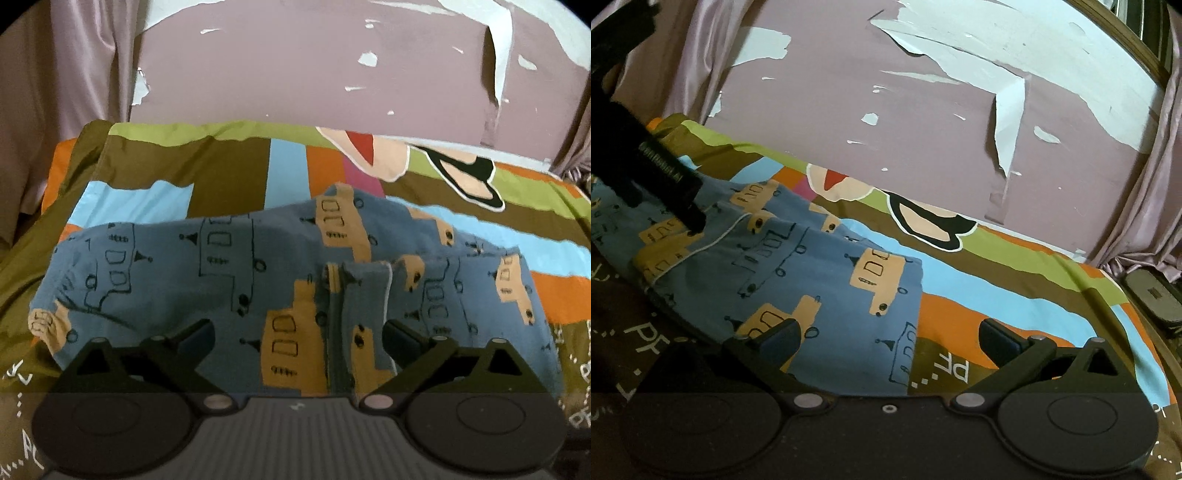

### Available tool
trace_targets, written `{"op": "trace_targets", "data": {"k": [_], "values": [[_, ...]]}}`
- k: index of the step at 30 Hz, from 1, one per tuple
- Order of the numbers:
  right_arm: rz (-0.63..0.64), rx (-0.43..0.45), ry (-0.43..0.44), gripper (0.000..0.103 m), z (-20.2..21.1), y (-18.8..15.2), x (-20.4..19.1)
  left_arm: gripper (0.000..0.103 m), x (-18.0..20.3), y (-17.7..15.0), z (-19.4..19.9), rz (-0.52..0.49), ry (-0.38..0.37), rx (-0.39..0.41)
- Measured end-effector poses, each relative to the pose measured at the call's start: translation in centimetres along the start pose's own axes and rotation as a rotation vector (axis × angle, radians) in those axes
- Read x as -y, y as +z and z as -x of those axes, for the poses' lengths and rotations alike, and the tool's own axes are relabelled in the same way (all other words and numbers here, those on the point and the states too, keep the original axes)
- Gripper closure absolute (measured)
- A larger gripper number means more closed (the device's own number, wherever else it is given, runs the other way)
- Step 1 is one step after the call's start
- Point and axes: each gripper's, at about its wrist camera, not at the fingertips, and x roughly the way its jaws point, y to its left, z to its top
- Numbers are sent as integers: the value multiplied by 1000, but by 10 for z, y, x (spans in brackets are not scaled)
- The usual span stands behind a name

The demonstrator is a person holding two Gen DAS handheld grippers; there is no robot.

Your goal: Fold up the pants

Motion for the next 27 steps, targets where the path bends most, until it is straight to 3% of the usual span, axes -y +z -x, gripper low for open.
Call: {"op": "trace_targets", "data": {"k": [17, 22, 27], "values": [[-27, -141, 46, 1, -10, -1, 4, 1, -13, -15, 1, 13, 13, -42], [-149, -214, 87, 1, 2, 14, 20, 1, -20, -19, 16, 19, 19, -34], [-281, -227, 100, 1, 16, 24, 39, 1, -30, -25, 23, 41, 52, -45]]}}
